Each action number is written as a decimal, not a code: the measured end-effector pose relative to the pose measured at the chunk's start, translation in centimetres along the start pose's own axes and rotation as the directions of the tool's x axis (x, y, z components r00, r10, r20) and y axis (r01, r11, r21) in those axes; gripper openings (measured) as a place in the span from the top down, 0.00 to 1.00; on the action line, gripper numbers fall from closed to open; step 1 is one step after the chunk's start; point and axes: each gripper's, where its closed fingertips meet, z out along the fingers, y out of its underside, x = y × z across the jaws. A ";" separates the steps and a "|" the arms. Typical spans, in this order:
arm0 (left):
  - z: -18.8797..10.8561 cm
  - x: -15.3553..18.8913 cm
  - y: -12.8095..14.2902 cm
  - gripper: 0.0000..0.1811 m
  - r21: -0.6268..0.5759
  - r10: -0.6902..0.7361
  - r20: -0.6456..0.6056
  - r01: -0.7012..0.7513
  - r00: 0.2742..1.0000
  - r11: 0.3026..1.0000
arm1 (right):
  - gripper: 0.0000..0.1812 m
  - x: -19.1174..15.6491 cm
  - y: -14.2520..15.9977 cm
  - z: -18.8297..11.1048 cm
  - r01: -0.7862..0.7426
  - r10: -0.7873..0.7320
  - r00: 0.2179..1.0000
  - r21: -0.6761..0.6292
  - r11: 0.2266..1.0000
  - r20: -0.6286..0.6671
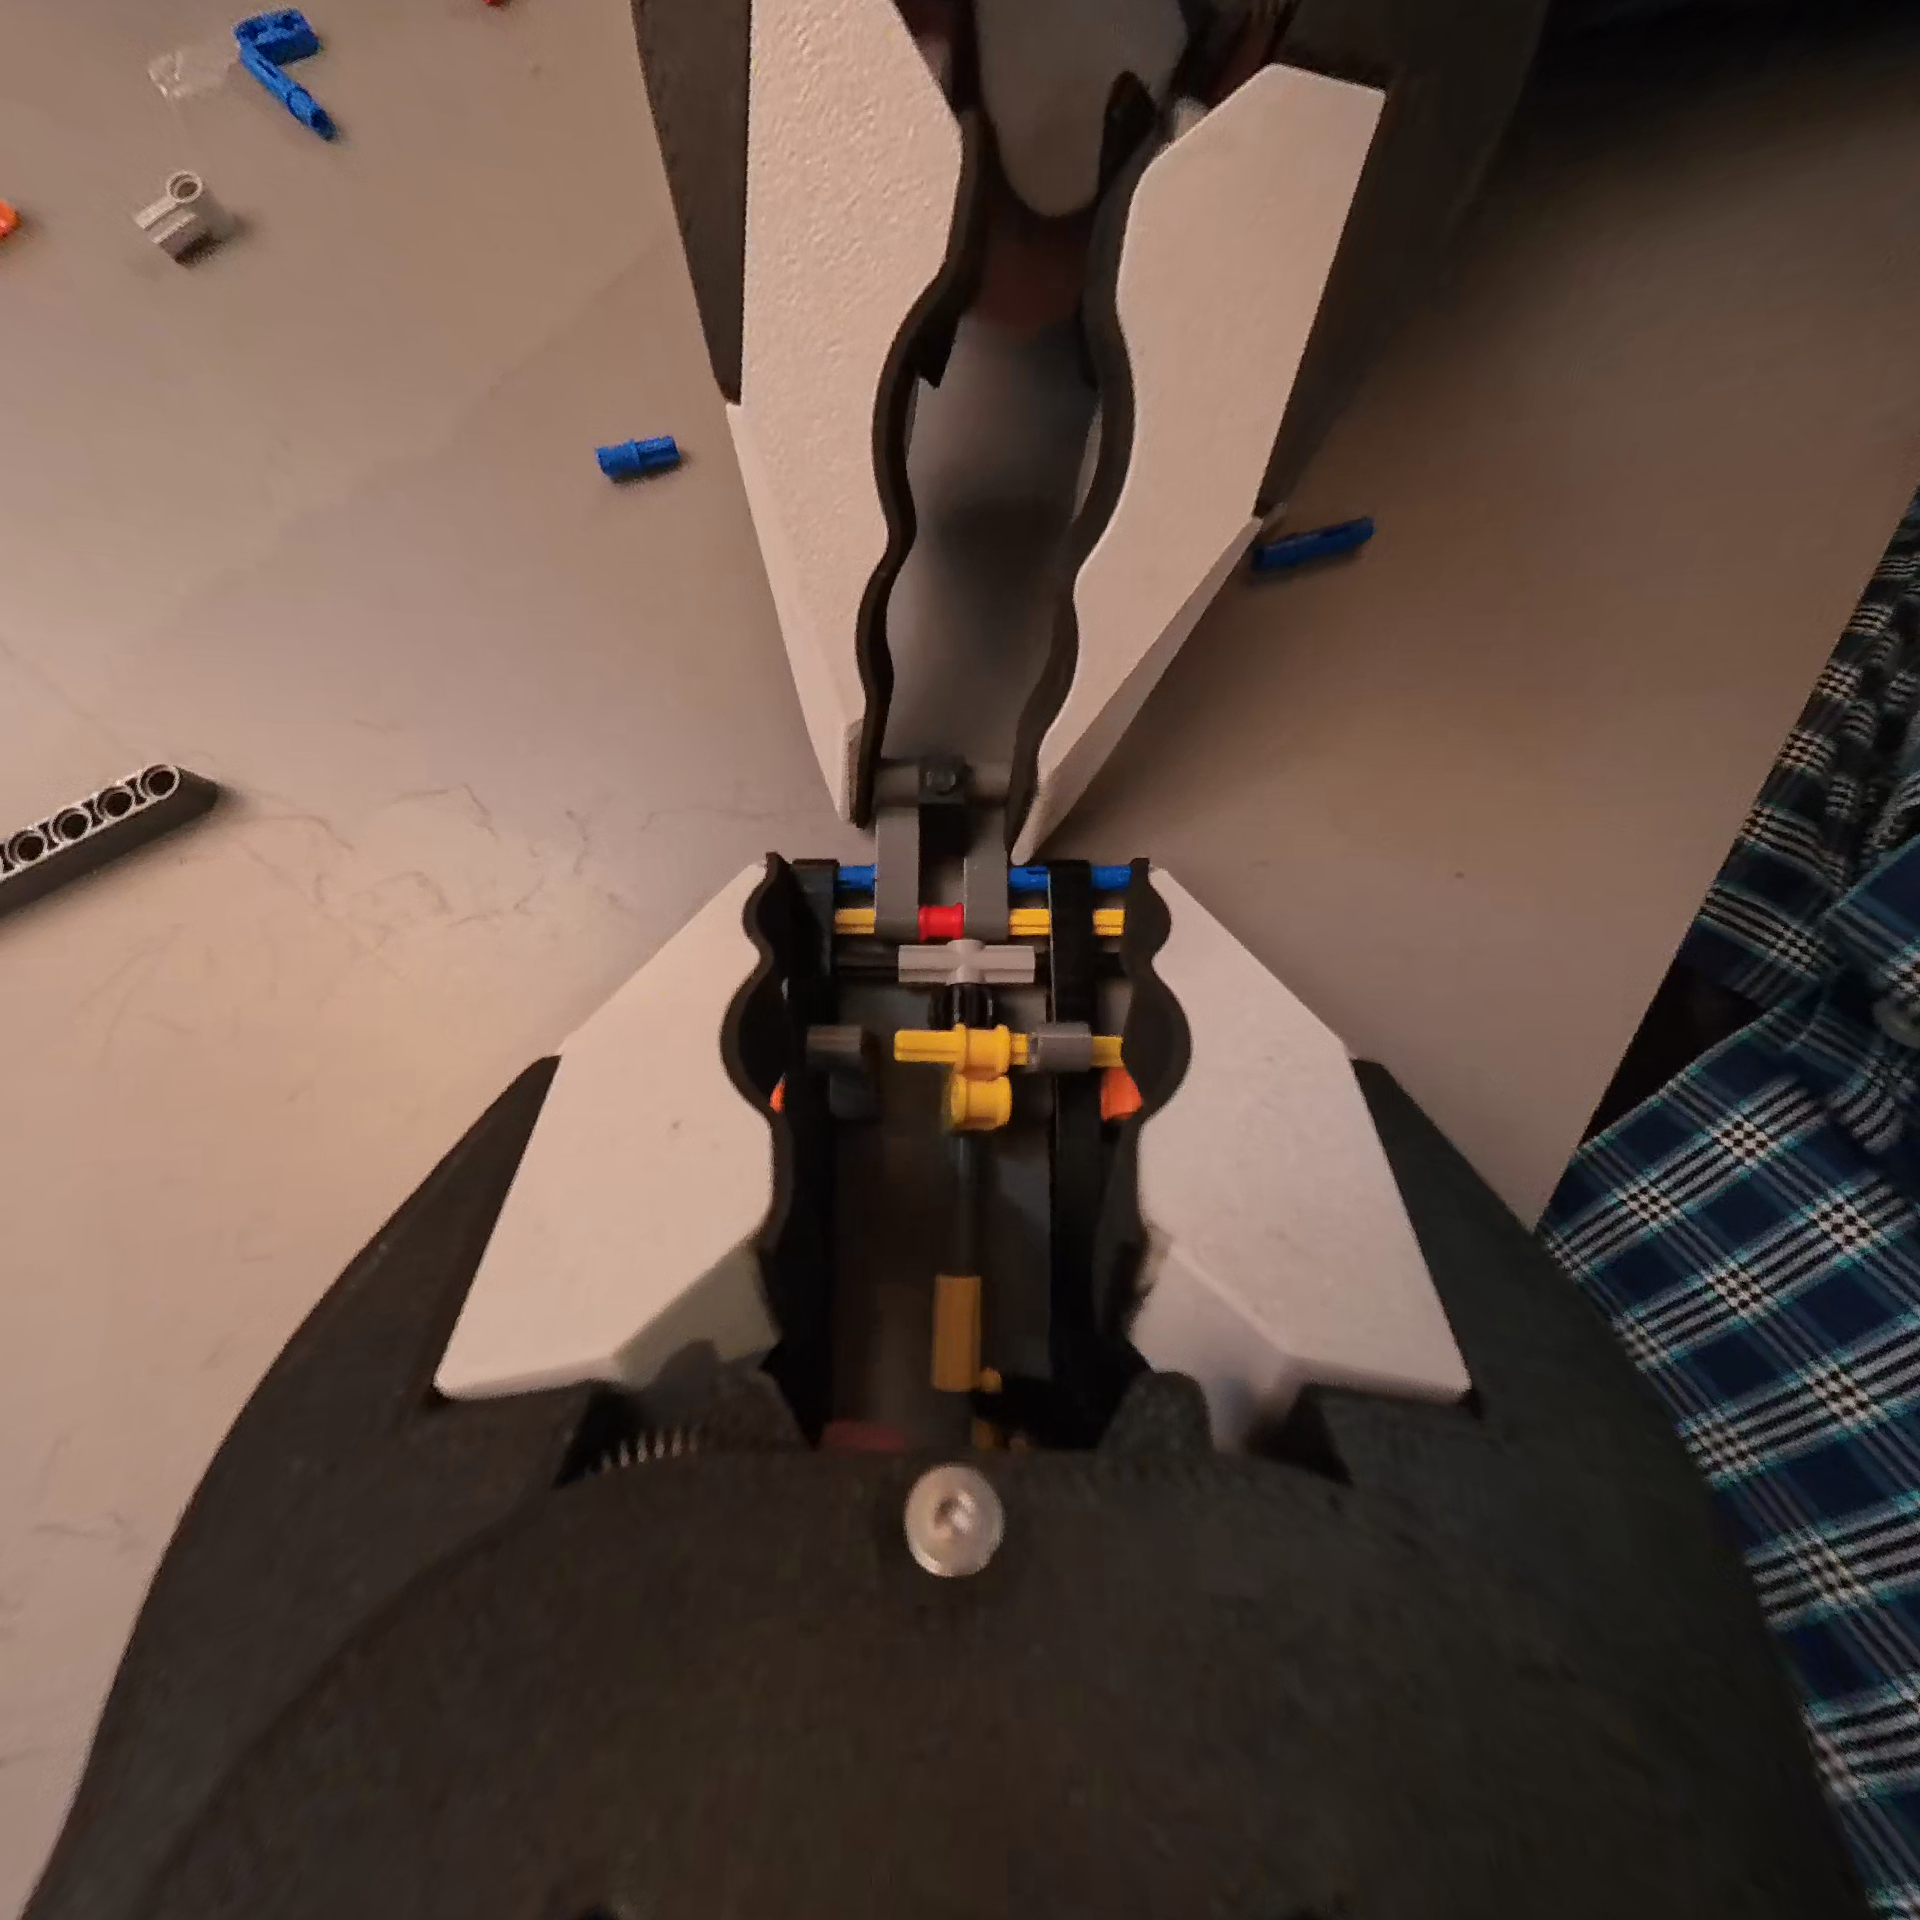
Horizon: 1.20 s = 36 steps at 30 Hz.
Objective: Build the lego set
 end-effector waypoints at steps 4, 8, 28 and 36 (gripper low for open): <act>0.0 0.0 -0.2 0.65 -0.037 0.017 0.001 -0.017 1.000 0.999 | 0.87 0.1 0.0 -0.1 -0.007 0.007 1.000 0.005 1.000 -0.009; -0.3 -0.1 0.3 0.50 -0.112 -0.002 0.006 0.002 1.000 0.994 | 0.87 0.1 -0.2 -0.2 -0.028 0.028 1.000 0.017 0.999 0.004; -2.1 0.1 2.4 0.59 -0.159 -0.053 0.095 0.068 0.994 0.985 | 0.71 -0.6 -0.7 0.6 -0.010 0.014 0.979 -0.022 1.000 0.203; -2.0 0.1 2.4 0.61 -0.155 -0.057 0.091 0.070 0.994 0.985 | 0.71 -0.7 -0.7 0.6 -0.005 0.009 0.979 -0.019 1.000 0.203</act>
